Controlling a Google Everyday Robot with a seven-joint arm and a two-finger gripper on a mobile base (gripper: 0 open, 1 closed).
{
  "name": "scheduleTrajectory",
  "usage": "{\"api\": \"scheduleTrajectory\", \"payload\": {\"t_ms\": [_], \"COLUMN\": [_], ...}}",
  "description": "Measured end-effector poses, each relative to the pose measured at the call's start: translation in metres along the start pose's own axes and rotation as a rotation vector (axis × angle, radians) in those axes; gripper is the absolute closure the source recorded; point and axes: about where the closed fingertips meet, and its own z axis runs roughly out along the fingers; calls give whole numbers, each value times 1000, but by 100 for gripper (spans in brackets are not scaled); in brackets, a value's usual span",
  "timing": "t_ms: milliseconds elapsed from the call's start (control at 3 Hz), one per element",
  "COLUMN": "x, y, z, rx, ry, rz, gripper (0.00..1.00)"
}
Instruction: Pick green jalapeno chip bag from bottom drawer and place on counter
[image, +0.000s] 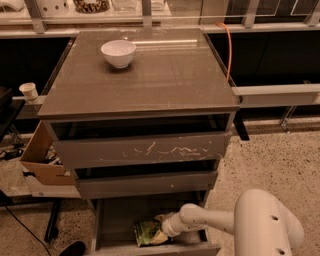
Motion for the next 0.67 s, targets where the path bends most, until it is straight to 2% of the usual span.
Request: {"api": "scheduleTrajectory", "payload": {"t_ms": [333,667], "x": [5,5], "y": [2,2], "z": [11,11], "rx": [-9,-9], "ry": [10,10], "rz": [1,1], "gripper": [52,75]}}
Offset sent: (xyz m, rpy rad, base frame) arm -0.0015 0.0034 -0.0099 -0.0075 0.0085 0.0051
